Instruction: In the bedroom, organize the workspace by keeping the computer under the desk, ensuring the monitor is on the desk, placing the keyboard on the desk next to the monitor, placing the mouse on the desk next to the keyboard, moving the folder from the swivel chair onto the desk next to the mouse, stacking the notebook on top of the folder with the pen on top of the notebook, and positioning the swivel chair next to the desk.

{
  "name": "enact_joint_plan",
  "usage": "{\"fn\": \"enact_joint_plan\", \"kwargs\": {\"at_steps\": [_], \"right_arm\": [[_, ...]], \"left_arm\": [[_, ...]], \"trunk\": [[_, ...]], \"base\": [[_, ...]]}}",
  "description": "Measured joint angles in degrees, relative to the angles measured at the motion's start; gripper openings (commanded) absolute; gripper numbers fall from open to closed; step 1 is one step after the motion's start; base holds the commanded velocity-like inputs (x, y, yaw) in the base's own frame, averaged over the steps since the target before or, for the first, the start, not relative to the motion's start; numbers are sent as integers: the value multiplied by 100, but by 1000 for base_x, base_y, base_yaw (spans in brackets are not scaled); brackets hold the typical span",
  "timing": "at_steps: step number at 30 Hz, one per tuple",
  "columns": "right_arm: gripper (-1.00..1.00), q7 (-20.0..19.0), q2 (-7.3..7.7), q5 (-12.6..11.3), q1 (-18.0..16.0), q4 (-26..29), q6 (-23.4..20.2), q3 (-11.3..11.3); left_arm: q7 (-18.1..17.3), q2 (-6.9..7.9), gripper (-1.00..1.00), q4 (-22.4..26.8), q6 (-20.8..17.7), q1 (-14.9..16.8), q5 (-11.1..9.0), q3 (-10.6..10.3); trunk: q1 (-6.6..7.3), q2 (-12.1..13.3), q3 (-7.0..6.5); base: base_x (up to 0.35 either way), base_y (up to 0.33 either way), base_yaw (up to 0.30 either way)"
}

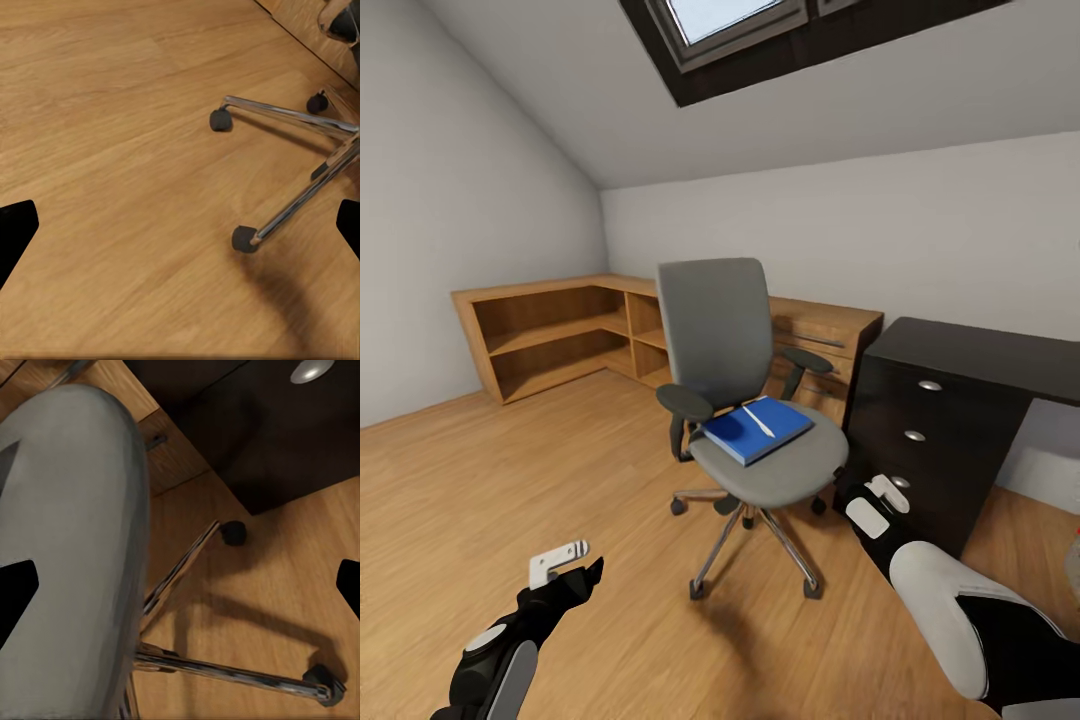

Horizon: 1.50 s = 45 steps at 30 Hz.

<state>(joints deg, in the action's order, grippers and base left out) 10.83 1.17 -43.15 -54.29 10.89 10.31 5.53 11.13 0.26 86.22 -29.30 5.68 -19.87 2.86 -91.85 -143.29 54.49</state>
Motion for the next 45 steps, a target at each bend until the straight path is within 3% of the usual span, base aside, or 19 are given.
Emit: {"fn": "enact_joint_plan", "kwargs": {"at_steps": [39,45], "right_arm": [[100,-3,10,-4,0,8,-10,11],[100,-99,32,-3,0,8,-187,23]], "left_arm": [[0,-2,100,-7,0,0,0,-7],[0,-2,100,-9,0,0,0,-9]], "trunk": [[1,0,0],[1,0,0]], "base": [[-30,0,0],[0,0,0]]}}
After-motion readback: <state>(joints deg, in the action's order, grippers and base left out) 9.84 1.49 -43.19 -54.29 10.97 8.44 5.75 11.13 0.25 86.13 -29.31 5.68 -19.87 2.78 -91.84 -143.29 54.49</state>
